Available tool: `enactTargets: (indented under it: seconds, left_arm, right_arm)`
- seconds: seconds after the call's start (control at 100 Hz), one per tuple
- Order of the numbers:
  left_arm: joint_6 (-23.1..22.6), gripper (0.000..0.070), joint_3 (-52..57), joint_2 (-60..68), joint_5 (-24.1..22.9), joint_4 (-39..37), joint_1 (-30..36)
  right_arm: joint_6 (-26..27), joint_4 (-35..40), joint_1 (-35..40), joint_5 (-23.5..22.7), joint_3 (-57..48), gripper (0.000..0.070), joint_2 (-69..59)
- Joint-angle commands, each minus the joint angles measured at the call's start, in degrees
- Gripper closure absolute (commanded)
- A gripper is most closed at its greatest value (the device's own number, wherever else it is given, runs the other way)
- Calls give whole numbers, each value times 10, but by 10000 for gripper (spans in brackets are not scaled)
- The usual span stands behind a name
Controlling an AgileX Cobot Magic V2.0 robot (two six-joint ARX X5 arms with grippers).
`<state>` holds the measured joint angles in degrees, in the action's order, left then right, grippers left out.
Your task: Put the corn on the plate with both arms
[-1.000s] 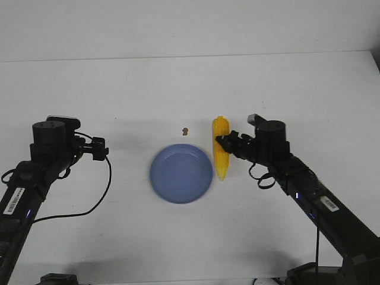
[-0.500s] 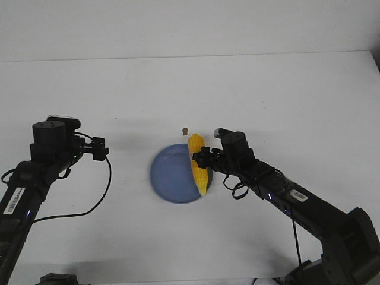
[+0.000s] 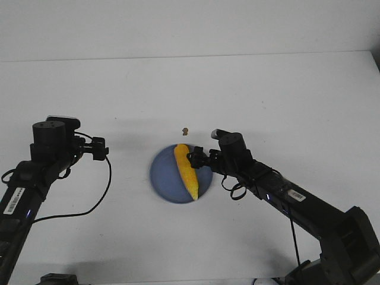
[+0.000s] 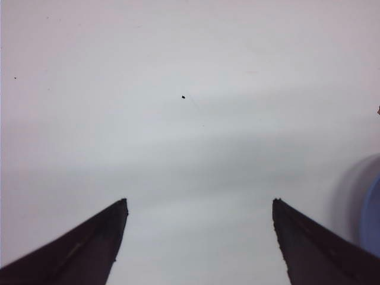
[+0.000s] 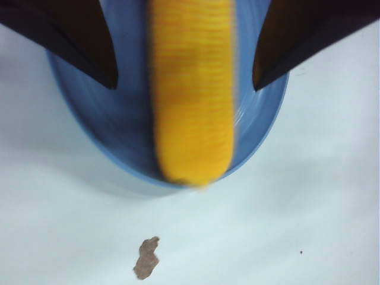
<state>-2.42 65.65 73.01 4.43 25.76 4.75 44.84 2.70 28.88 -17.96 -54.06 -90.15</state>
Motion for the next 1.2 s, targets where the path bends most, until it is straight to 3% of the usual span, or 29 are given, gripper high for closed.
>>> enactTargets:
  seconds: [0.0,0.32,0.52,0.88,1.07,1.19]
  left_arm:
    - [1,197,7,7,1,-1,1]
    - [0,198,7,7,-4,4,1]
    - [4,198,7,7,-4,5,1]
    - [25,199,7,5,0,1,1]
    - [42,201,-1,-11,47,-21,2]
    - [50,203,-39,-49,50,-62,2]
  right_arm:
    - [1,-7,5,0,-7,215,-10]
    - [-35,-28,-34,6,-7,215,24]
    - [-127,11,-103,59,-7,215,94]
    - [-343,150,-254,170,-7,215,282]
    - [-374,190,-299,184,-3,215,361]
    - [-393,188,-301,184,7,215,405]
